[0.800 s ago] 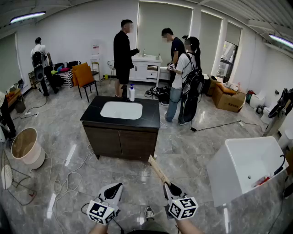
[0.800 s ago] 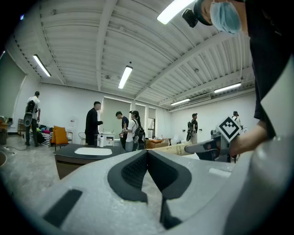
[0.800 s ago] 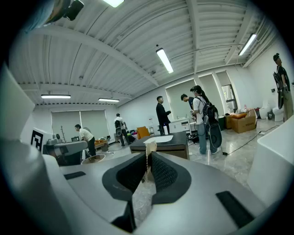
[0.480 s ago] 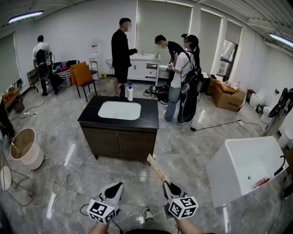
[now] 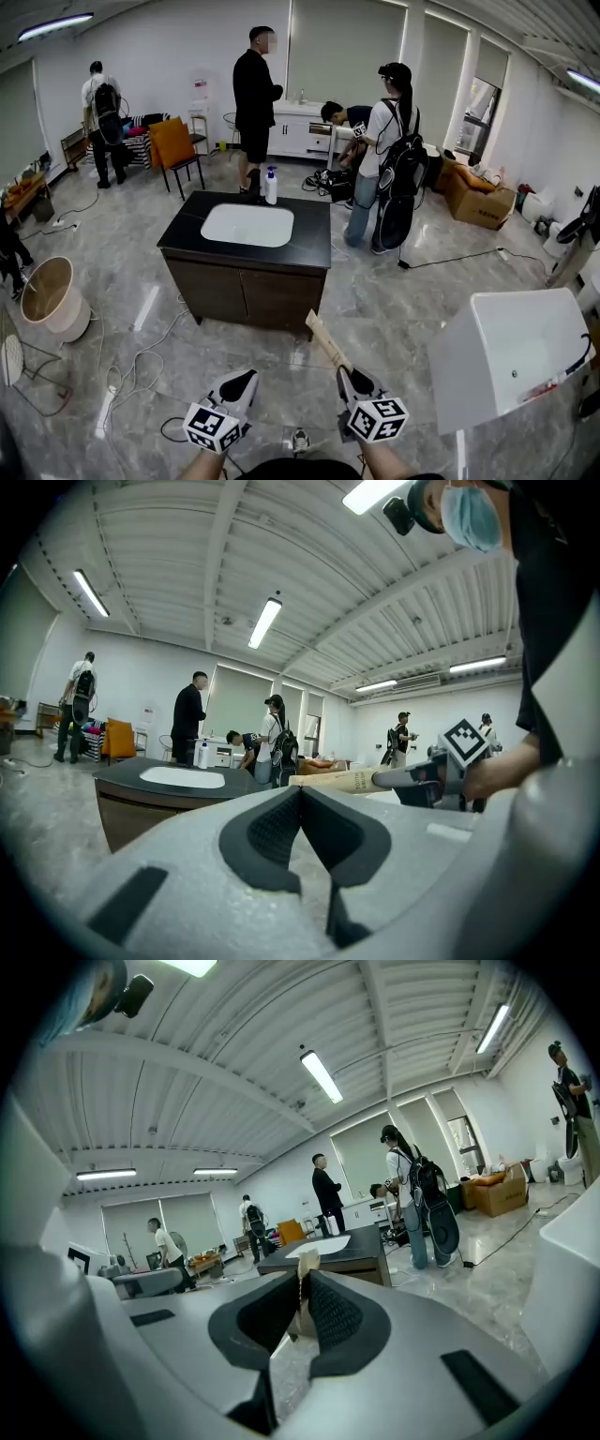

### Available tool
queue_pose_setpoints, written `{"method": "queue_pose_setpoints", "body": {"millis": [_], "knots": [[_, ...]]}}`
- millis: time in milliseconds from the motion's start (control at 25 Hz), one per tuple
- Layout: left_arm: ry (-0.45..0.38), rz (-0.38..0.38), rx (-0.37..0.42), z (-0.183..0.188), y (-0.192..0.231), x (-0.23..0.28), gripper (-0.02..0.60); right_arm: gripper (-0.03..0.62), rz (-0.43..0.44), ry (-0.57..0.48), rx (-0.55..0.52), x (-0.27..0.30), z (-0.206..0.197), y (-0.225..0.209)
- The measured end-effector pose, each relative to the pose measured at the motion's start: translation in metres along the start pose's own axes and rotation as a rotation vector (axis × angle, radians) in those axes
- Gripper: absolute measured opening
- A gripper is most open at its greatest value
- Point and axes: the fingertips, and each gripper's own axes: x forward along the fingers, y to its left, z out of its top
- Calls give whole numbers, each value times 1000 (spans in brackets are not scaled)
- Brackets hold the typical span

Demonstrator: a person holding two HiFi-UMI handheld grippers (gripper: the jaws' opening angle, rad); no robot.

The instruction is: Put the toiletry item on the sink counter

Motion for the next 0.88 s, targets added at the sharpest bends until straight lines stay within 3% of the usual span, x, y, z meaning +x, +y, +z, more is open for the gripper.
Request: {"method": "queue_pose_setpoints", "body": {"millis": [480, 880], "knots": [[-11, 88, -17, 7, 30, 78, 8, 40, 49, 27, 9, 74, 30, -63], [-10, 146, -38, 8, 64, 106, 8, 40, 67, 34, 31, 123, 42, -86]]}}
